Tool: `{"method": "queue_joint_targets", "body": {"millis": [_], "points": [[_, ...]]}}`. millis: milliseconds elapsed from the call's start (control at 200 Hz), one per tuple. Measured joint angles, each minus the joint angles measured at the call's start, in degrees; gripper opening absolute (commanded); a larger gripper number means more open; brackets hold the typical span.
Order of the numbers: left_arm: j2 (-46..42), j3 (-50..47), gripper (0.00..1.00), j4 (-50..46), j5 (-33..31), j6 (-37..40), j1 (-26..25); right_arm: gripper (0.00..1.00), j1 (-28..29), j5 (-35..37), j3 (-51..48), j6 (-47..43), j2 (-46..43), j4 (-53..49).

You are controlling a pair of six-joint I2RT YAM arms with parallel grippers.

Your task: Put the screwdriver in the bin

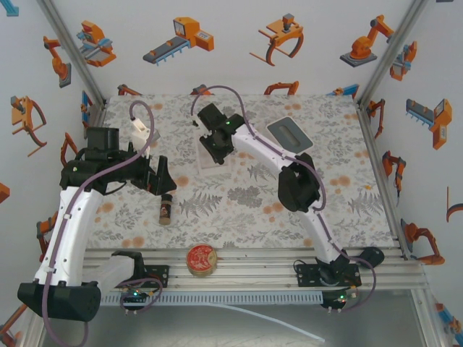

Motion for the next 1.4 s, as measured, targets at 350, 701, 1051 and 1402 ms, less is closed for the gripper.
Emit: {"method": "queue_joint_targets", "body": {"millis": [350, 701, 1051, 1402], "points": [[0.0, 0.0, 0.97, 0.0, 0.0, -0.2, 0.0, 0.27, 0.0, 0.0, 0.0, 0.0, 0.9, 0.0], [0.0, 0.0, 0.97, 0.0, 0.0, -0.3, 0.0, 0.28, 0.0, 2.0, 1.4, -0.5, 3.0, 0.5], [0.0, 0.0, 0.97, 0.2, 0.0, -0.4, 0.0, 0.29, 0.0, 3.6, 3.0, -1.5, 5.2, 0.6], [0.0, 0.0, 0.97, 0.4, 0.2, -0.5, 0.1, 0.3, 0.0, 4.6, 3.1, -1.9, 5.5, 1.4]]}}
